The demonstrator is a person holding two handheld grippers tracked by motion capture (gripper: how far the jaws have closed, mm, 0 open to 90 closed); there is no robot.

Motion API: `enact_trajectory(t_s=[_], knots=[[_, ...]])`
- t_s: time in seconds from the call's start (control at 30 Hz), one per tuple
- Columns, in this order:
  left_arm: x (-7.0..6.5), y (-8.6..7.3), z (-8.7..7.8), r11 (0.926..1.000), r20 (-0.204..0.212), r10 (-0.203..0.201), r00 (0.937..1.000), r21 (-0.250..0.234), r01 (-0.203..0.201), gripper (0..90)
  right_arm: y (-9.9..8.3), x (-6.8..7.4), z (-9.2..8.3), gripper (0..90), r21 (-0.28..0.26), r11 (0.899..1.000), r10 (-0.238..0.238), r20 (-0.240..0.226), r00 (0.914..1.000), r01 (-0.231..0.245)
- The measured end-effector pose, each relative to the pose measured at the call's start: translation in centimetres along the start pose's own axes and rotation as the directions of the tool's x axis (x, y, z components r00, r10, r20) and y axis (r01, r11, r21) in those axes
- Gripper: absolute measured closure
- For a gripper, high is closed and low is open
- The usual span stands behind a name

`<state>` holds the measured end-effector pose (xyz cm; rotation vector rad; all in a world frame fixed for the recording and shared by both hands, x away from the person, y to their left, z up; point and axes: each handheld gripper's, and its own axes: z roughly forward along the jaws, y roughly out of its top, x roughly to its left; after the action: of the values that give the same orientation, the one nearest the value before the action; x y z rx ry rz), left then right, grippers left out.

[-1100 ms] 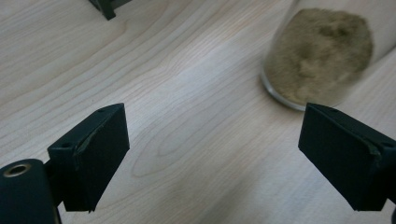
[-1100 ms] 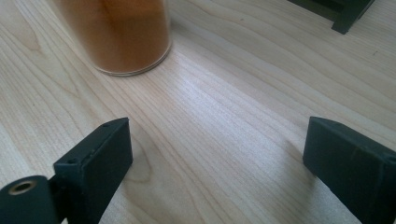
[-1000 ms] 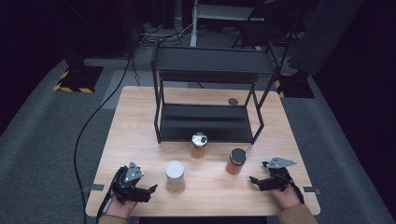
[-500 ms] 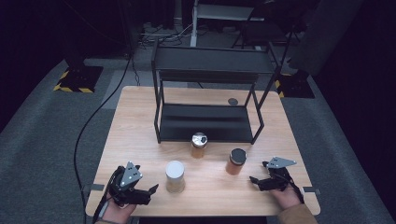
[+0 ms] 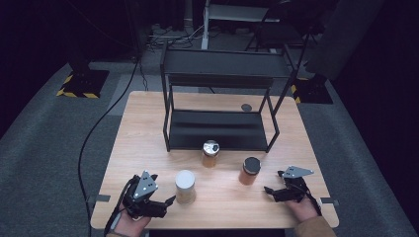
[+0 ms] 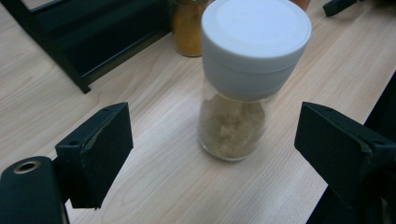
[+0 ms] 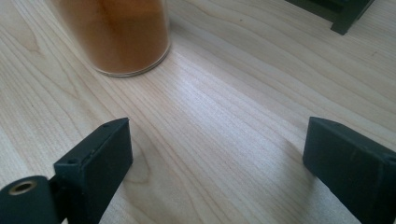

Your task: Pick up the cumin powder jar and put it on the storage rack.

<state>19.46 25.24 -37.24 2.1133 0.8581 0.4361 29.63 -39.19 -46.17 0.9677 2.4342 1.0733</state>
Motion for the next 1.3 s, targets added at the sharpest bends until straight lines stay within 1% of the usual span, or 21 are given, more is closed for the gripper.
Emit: enact_trajectory(t_s=[0.07,0.13,0.23,0.3,0.37,0.6,0.83,0.93,0.97,1.07,1.1,1.17,1.27,1.3], knots=[[0.2,0.4,0.4,1.0,0.019,0.006,0.9998,0.0,-0.006,11.1,0.0,0.0,0.0,8.3,0.0,1.0,0.001,0.001,1.0,-0.001],[0.2,0.5,0.6,1.0,0.026,0.006,0.9997,-0.003,-0.006,11.1,0.0,0.0,0.0,8.4,-0.001,1.0,0.001,0.001,1.0,-0.001],[0.4,1.1,1.1,0.9997,0.045,0.022,0.9987,-0.004,-0.022,11.1,0.0,0.0,0.0,8.4,-0.001,1.0,0.002,0.001,1.0,-0.002],[0.4,1.2,1.2,0.9997,0.05,0.024,0.9985,-0.005,-0.024,11.1,0.0,0.0,0.0,8.5,-0.001,1.0,0.001,0.002,1.0,-0.001],[0.7,1.5,1.9,0.9997,0.072,0.023,0.9972,-0.006,-0.022,11.1,-0.1,0.0,0.0,8.7,-0.003,1.0,0.002,0.004,1.0,-0.002],[0.8,2.3,2.9,0.9994,0.091,0.035,0.9952,-0.004,-0.035,11.1,0.0,0.1,0.0,9.1,-0.004,1.0,0.008,0.01,0.9999,-0.008],[0.9,3.0,4.1,0.9985,0.118,0.054,0.9916,0.0,-0.054,11.3,-0.1,0.1,0.0,9.3,-0.004,1.0,0.012,0.013,0.9998,-0.012],[1.0,3.2,4.5,0.9982,0.121,0.06,0.9908,0.003,-0.061,12.9,-0.1,0.2,0.0,9.4,-0.004,1.0,0.015,0.016,0.9998,-0.015],[1.0,3.4,4.6,0.998,0.121,0.06,0.9908,0.011,-0.062,13.2,-0.1,0.2,0.0,9.4,-0.005,1.0,0.016,0.017,0.9997,-0.016],[1.3,3.4,4.7,0.9987,0.126,0.046,0.9909,0.015,-0.048,16.7,-0.1,0.2,0.0,9.4,-0.005,1.0,0.02,0.021,0.9996,-0.02],[1.4,3.3,4.7,0.9988,0.132,0.046,0.9902,0.012,-0.048,22.6,-0.1,0.2,0.0,9.4,-0.005,1.0,0.021,0.023,0.9995,-0.021],[1.7,3.3,4.8,0.9988,0.144,0.044,0.9886,0.013,-0.047,25.5,-0.1,0.3,0.0,9.5,-0.005,1.0,0.022,0.024,0.9995,-0.022],[1.7,2.9,4.9,0.999,0.142,0.044,0.9888,0.005,-0.045,32.3,-0.1,0.3,0.0,9.5,-0.005,1.0,0.023,0.025,0.9994,-0.023],[1.7,3.0,4.9,0.9989,0.143,0.045,0.9888,0.005,-0.046,32.6,-0.1,0.3,0.0,9.4,-0.004,1.0,0.023,0.025,0.9994,-0.023]])
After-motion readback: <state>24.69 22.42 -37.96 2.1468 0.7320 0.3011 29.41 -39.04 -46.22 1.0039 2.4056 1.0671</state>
